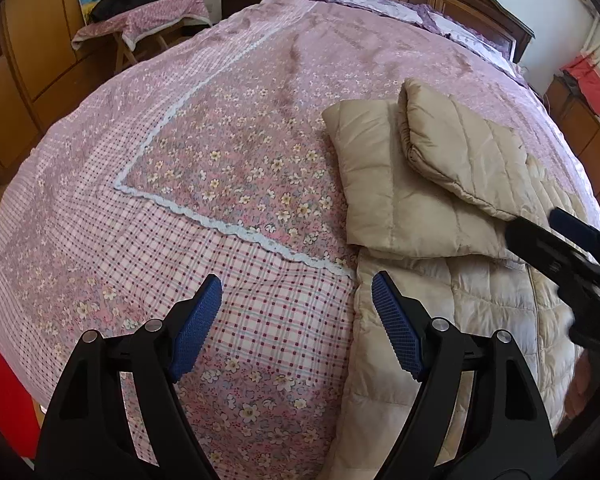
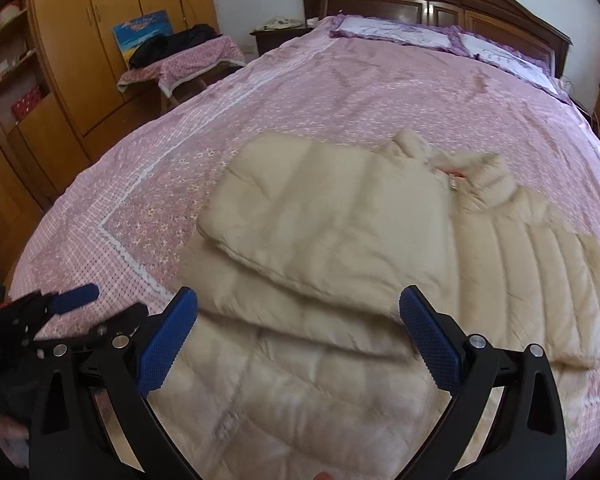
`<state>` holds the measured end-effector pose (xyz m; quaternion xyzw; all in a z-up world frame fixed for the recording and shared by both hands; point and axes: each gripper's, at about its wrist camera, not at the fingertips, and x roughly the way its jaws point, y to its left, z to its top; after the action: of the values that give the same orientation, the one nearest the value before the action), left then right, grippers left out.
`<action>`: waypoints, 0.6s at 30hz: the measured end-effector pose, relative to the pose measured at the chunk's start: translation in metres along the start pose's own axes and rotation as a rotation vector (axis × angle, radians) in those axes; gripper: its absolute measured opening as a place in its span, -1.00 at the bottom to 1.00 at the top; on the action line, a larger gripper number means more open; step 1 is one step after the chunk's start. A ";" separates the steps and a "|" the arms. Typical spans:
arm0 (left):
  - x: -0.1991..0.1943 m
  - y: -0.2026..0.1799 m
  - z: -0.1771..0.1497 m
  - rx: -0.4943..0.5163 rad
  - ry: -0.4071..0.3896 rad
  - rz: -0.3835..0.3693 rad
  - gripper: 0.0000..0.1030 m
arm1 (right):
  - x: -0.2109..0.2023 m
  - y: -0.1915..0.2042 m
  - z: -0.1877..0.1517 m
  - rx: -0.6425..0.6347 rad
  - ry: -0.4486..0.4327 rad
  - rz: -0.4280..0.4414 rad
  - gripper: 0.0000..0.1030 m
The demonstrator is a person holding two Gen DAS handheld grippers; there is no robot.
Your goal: Fold large clothes
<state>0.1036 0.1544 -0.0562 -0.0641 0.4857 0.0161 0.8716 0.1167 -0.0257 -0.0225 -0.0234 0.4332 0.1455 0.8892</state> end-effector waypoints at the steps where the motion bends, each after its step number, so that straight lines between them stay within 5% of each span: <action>1: 0.000 0.002 0.000 -0.006 -0.001 -0.002 0.50 | 0.004 0.002 0.001 -0.003 0.004 0.002 0.87; 5: 0.000 0.003 -0.001 -0.016 -0.006 -0.008 0.50 | 0.023 0.010 0.009 -0.018 0.023 -0.009 0.78; 9: 0.000 0.007 -0.001 -0.021 -0.009 -0.009 0.50 | 0.038 0.010 0.007 -0.026 0.066 -0.039 0.21; 16: 0.005 0.005 -0.002 -0.031 0.002 -0.016 0.50 | 0.045 0.002 0.000 -0.006 0.085 0.006 -0.41; 18: 0.005 0.002 -0.001 -0.028 0.001 -0.018 0.50 | 0.039 -0.002 0.000 0.007 0.069 0.033 -0.81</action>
<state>0.1052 0.1565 -0.0615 -0.0809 0.4853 0.0148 0.8705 0.1400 -0.0178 -0.0533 -0.0184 0.4646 0.1577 0.8712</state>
